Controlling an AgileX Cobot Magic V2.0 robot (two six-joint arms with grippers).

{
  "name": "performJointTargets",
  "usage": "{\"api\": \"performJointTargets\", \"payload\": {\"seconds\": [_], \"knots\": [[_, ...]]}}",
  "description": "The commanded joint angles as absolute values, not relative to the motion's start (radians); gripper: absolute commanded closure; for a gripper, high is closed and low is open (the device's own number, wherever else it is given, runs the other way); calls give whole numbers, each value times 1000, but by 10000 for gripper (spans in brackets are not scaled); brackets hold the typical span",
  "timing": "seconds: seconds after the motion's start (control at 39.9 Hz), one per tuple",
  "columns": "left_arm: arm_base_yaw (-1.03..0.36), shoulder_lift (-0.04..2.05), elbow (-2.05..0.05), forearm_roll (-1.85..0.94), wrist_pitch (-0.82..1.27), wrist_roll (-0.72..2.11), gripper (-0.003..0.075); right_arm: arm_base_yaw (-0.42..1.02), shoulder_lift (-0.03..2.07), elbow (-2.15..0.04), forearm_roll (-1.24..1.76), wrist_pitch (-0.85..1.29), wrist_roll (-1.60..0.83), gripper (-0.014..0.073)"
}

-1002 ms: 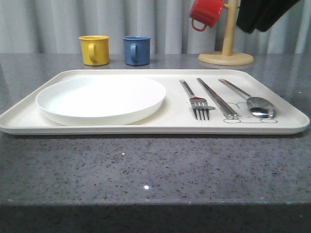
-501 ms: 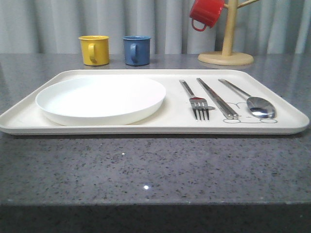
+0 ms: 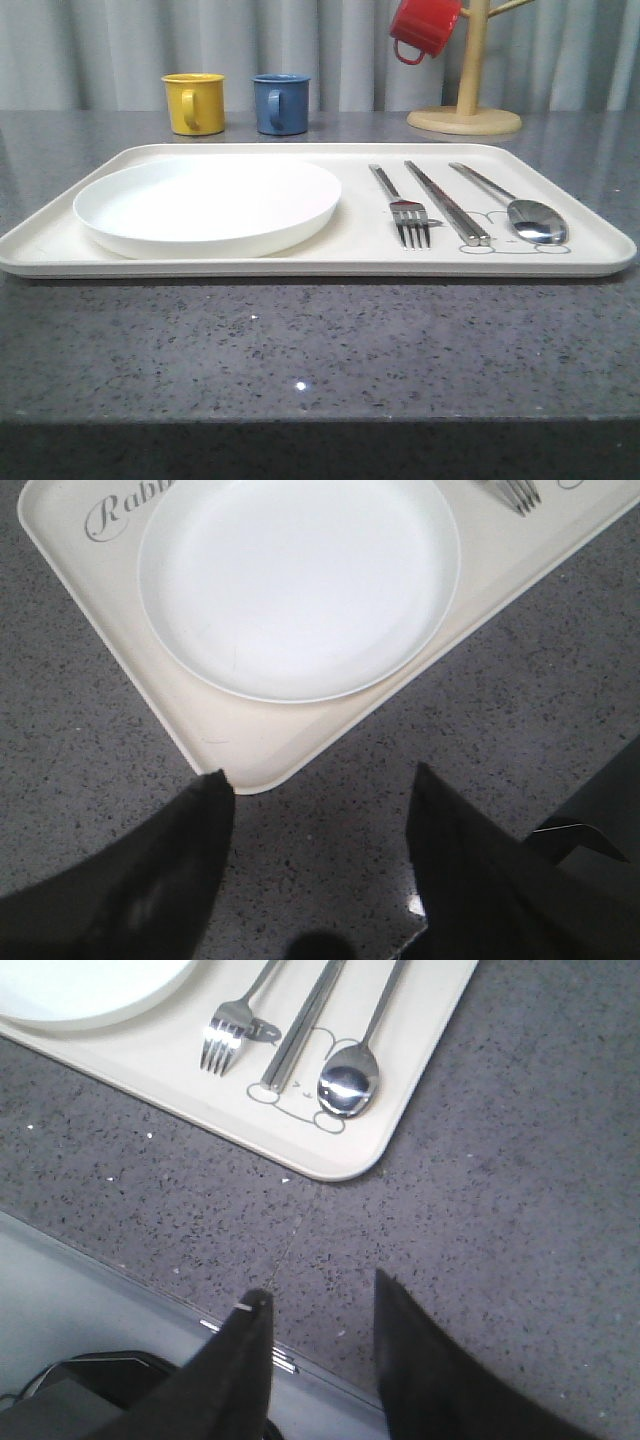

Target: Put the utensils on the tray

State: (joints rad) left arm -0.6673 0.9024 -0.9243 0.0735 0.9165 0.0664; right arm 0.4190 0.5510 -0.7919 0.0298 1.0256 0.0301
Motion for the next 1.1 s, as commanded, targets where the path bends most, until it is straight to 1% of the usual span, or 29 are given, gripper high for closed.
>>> {"api": "performJointTargets", "payload": {"seconds": [0.0, 0.13, 0.15, 0.2, 0.25, 0.28, 0.3, 0.4, 0.43, 0.45, 0.9, 1.08], "knots": [[-675, 893, -949, 87, 856, 134, 332, 420, 532, -802, 15, 948, 20, 307], [-675, 893, -949, 80, 839, 152, 332, 420, 529, -790, 15, 948, 20, 323], [-675, 893, -949, 79, 839, 152, 335, 420, 529, -788, 15, 948, 20, 336], [-675, 893, -949, 79, 839, 152, 370, 420, 529, -781, 15, 947, 20, 391], [-675, 893, -949, 79, 839, 152, 437, 420, 529, -777, 15, 947, 20, 447], [-675, 893, -949, 79, 839, 152, 472, 420, 529, -774, 15, 947, 20, 488], [-675, 893, -949, 79, 839, 152, 524, 420, 529, -772, 15, 946, 20, 519], [-675, 893, -949, 79, 839, 152, 687, 420, 529, -771, 15, 943, 20, 652], [-675, 893, -949, 79, 839, 152, 720, 420, 529, -771, 15, 940, 20, 671], [-675, 893, -949, 79, 839, 152, 736, 420, 529, -771, 15, 939, 20, 663], [-675, 893, -949, 79, 839, 152, 738, 420, 529, -771, 16, 935, 20, 662], [-690, 872, -918, 84, 806, 152, 738, 420, 529, -771, 16, 935, 20, 662]]}}
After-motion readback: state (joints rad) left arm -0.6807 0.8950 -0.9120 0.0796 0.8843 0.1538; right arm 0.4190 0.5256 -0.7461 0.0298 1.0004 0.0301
